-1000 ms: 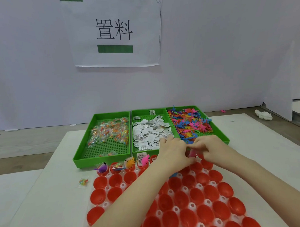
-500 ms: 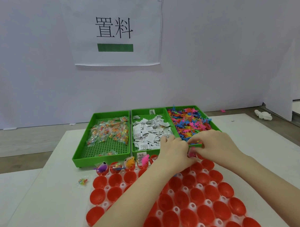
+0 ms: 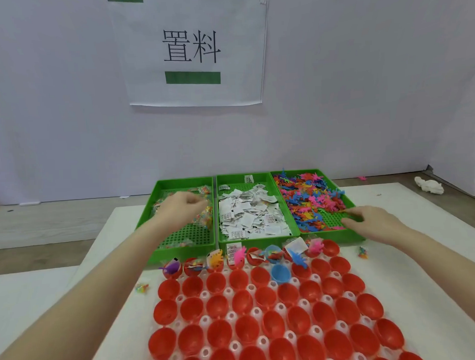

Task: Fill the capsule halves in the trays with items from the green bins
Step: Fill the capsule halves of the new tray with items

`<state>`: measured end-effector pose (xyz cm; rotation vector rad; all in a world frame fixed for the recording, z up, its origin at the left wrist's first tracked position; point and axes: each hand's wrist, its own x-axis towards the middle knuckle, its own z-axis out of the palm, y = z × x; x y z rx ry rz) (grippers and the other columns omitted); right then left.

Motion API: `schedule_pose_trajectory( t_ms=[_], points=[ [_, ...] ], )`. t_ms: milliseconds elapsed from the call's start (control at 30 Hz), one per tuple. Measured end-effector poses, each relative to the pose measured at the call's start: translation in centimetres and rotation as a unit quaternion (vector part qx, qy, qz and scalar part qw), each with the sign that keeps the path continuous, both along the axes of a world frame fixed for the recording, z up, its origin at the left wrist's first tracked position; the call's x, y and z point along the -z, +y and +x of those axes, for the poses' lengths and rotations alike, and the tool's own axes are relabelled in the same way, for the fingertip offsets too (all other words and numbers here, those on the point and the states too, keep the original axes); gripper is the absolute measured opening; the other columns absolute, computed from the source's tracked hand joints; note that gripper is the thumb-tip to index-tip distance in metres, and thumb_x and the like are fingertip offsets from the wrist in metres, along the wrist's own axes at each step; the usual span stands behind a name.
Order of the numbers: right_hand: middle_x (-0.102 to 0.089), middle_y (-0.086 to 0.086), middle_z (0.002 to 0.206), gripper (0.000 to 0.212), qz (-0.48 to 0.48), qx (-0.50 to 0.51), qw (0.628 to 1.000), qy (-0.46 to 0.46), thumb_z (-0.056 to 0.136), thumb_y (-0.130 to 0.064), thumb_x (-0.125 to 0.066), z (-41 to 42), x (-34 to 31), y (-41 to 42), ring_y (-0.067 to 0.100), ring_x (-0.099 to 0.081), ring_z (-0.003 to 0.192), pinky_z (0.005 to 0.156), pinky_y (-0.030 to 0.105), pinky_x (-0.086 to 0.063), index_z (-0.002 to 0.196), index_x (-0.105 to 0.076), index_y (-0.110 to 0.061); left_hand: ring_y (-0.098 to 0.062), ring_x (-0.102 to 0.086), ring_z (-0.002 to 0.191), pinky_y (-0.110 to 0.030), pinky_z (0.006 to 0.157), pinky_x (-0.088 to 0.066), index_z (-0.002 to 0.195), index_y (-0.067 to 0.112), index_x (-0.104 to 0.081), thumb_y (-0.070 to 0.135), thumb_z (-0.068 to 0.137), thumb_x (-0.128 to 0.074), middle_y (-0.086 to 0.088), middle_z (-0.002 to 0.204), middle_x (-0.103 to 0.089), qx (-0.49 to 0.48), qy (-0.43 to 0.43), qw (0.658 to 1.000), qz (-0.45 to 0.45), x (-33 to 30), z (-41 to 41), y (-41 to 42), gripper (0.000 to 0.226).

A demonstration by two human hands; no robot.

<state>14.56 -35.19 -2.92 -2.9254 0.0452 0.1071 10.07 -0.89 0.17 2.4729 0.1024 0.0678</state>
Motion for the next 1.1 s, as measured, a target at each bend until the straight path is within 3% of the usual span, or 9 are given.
schedule_pose_trajectory(
  t_ms=[100,233,433,533,667,733,900,1033,1100],
  points=[
    [-0.032,-0.009,0.15,0.046,-0.067,0.0,0.996,0.052,0.097,-0.052,-0.017,0.4,0.7,1.1,0.025,-0.019,0.14,0.108,0.05,-0.014,0.139,-0.035,-0.041,-0.019,-0.036,0.133,-0.033,0.109,-0.027,0.14,0.014,-0.039,0.042,0.097,-0.039,-0.003,0.148,-0.036,0.087,0.119,0.986,0.078,1.7,0.3,1.6,0.052],
    [-0.016,-0.013,0.155,0.055,-0.1,-0.038,0.993,0.039,0.091,-0.065,-0.02,1.2,1.3,2.8,0.023,0.006,0.144,0.105,0.065,0.005,0.142,-0.024,-0.046,-0.02,-0.036,0.134,-0.03,0.108,-0.028,0.144,0.012,-0.029,0.04,0.093,-0.049,-0.004,0.149,-0.034,0.097,0.139,0.983,0.074,2.6,0.8,1.4,0.061],
    [-0.051,0.005,0.137,0.058,0.096,-0.097,0.99,0.032,0.081,-0.041,-0.067,1.3,0.0,4.6,0.019,-0.046,0.125,0.101,0.029,-0.035,0.132,-0.052,-0.017,-0.012,-0.054,0.092,-0.02,0.077,-0.039,0.137,0.016,-0.036,0.02,0.086,-0.065,0.003,0.096,-0.061,0.063,0.078,0.994,0.039,3.0,1.2,0.8,0.059],
    [-0.058,0.01,0.127,0.052,0.138,-0.073,0.987,0.03,0.078,-0.028,-0.073,1.1,0.0,4.5,0.021,-0.053,0.114,0.092,0.027,-0.039,0.124,-0.058,-0.009,-0.007,-0.052,0.073,-0.016,0.06,-0.042,0.135,0.019,-0.035,0.014,0.084,-0.065,0.005,0.081,-0.055,0.068,0.081,0.993,0.047,3.4,1.2,0.5,0.059],
    [-0.069,0.008,0.097,0.012,0.15,-0.059,0.984,-0.079,0.078,-0.019,-0.073,1.3,0.2,4.2,0.009,-0.054,0.075,0.066,0.021,-0.038,0.085,-0.07,-0.011,-0.007,-0.048,0.068,-0.024,0.064,-0.044,0.102,0.016,-0.053,0.022,0.085,-0.065,0.002,0.083,-0.054,0.048,0.047,0.996,0.062,3.5,1.3,0.7,0.022],
    [-0.07,0.007,0.086,0.009,0.162,-0.037,0.977,-0.13,0.078,-0.015,-0.073,1.3,0.1,3.9,0.005,-0.052,0.066,0.06,0.02,-0.038,0.071,-0.067,-0.016,-0.005,-0.047,0.061,-0.018,0.056,-0.041,0.092,0.008,-0.062,0.024,0.088,-0.062,-0.001,0.085,-0.058,0.031,0.024,0.997,0.066,3.7,1.2,0.8,0.016],
    [-0.069,0.005,0.087,0.007,0.185,0.025,0.963,-0.197,0.086,-0.016,-0.062,1.5,0.0,3.5,0.02,-0.06,0.081,0.075,0.029,-0.044,0.08,-0.066,-0.015,-0.003,-0.049,0.052,-0.009,0.044,-0.037,0.083,0.001,-0.07,0.018,0.085,-0.065,0.006,0.063,-0.057,-0.034,-0.007,0.999,0.01,3.9,0.9,0.7,0.018],
    [-0.063,0.013,0.093,0.009,0.257,0.054,0.947,-0.187,0.093,-0.011,-0.045,1.7,-0.1,3.7,0.031,-0.061,0.082,0.072,0.036,-0.045,0.099,-0.052,-0.011,-0.01,-0.06,0.056,-0.02,0.058,-0.05,0.073,0.009,-0.066,0.014,0.074,-0.076,-0.005,0.067,-0.066,-0.101,-0.053,0.989,-0.097,3.6,0.1,1.1,0.011],
    [-0.062,0.014,0.091,0.018,0.297,0.056,0.937,-0.177,0.094,-0.009,-0.041,1.7,-0.3,4.1,0.028,-0.059,0.076,0.065,0.033,-0.042,0.109,-0.052,-0.009,-0.011,-0.062,0.059,-0.027,0.067,-0.052,0.086,0.009,-0.059,0.013,0.072,-0.078,-0.006,0.069,-0.065,-0.13,-0.073,0.978,-0.149,3.3,-0.5,1.1,0.023]
  ],
)
